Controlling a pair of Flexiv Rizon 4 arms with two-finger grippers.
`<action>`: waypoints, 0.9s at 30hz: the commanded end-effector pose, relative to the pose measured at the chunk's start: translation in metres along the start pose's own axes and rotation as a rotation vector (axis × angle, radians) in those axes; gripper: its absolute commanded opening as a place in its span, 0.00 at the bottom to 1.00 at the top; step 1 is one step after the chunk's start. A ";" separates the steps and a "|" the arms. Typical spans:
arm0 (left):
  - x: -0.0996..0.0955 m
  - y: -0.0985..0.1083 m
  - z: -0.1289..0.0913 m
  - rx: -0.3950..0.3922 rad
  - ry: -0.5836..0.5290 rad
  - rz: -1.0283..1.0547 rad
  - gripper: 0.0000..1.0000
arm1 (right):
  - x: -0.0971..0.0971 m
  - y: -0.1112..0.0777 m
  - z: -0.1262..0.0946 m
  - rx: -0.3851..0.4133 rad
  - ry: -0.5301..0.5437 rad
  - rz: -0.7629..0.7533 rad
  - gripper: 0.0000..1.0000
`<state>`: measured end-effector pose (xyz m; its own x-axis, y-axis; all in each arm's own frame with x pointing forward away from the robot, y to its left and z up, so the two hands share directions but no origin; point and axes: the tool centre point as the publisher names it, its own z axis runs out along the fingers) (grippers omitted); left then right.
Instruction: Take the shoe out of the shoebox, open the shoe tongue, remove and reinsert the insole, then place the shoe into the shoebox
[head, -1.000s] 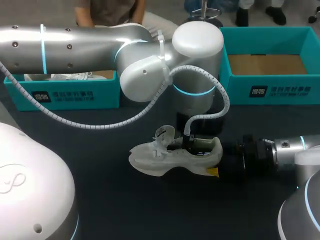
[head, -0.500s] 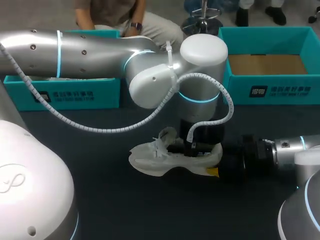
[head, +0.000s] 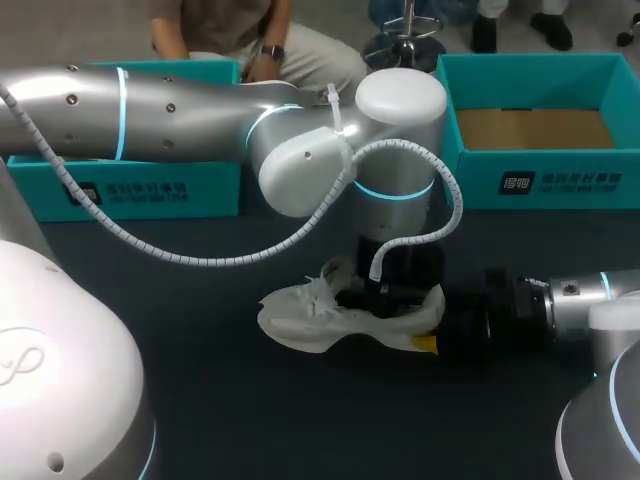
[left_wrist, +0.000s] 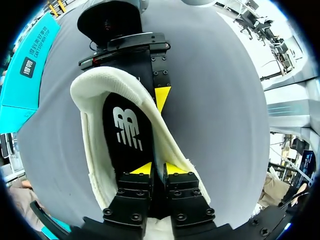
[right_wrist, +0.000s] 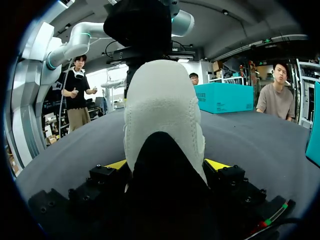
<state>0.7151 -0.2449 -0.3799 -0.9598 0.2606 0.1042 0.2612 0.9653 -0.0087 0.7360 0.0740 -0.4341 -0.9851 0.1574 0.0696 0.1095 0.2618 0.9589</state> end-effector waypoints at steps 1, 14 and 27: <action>0.001 0.000 0.000 -0.001 -0.001 0.005 0.27 | 0.002 -0.005 0.002 0.003 -0.003 0.001 0.00; -0.009 0.000 0.006 -0.026 -0.004 0.025 0.31 | 0.002 -0.005 0.002 0.003 -0.003 0.001 0.00; -0.005 -0.004 0.050 -0.033 -0.052 0.129 0.34 | 0.002 -0.005 0.002 0.003 -0.003 0.001 0.00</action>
<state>0.7218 -0.2488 -0.4105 -0.9201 0.3844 0.0756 0.3865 0.9222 0.0148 0.7355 0.0737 -0.4347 -0.9852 0.1571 0.0687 0.1088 0.2627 0.9587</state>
